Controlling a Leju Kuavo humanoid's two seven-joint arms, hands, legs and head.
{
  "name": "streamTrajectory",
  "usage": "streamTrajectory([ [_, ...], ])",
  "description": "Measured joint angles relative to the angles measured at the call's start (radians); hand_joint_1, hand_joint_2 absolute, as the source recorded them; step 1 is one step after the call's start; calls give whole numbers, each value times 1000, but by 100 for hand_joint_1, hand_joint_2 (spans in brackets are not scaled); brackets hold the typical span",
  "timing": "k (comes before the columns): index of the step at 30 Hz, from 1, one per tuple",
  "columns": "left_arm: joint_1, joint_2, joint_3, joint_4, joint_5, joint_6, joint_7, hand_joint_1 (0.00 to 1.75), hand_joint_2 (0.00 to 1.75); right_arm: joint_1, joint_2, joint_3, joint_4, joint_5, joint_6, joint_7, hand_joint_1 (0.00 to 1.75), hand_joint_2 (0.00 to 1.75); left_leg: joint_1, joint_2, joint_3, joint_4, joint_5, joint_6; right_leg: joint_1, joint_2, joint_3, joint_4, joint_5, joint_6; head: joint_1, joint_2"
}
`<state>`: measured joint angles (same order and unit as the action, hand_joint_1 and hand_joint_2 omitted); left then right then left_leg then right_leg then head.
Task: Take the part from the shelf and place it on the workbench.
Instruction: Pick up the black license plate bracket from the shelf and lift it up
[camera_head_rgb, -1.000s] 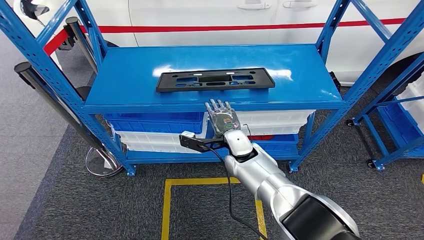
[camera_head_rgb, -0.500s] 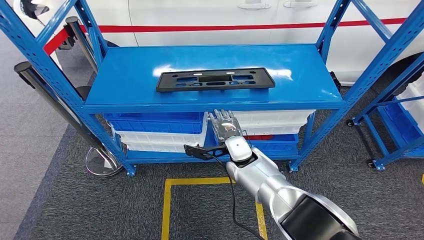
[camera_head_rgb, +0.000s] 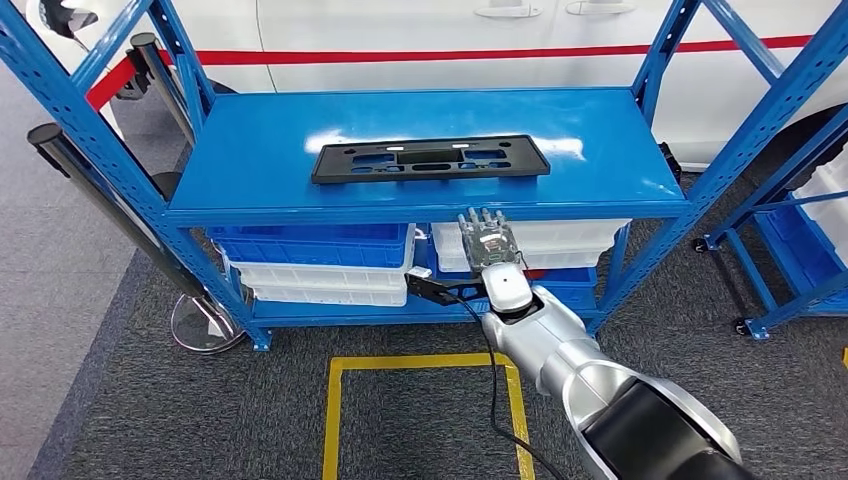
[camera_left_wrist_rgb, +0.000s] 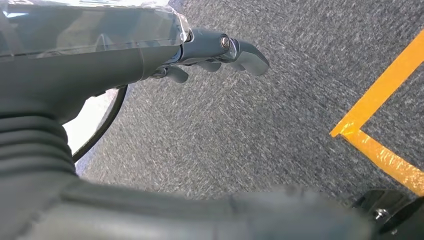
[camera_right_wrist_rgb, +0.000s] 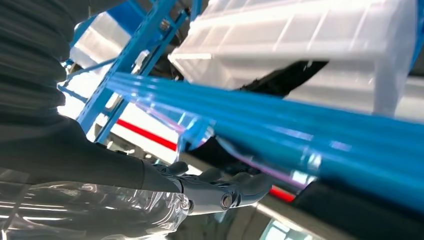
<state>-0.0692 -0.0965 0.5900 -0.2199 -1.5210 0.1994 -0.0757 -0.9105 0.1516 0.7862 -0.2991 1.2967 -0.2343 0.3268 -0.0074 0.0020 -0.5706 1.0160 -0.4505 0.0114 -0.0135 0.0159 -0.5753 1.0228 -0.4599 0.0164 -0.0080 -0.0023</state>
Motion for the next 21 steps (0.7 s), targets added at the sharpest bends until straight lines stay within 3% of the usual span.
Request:
streamTrajectory([
  [10,6,2,3,2,-6,-4,6,0,0,-114,3,-16,-10,30,-16,-16,0,175,0,-1,-1,0,0,0,0,-1,-1,0,0,0,0,0],
  [21,4,2,19,2,17,-38,36,0,0,-118,27,-22,-15,40,-14,-14,0,175,0,-1,-1,0,0,0,0,-1,-1,0,0,0,0,0],
])
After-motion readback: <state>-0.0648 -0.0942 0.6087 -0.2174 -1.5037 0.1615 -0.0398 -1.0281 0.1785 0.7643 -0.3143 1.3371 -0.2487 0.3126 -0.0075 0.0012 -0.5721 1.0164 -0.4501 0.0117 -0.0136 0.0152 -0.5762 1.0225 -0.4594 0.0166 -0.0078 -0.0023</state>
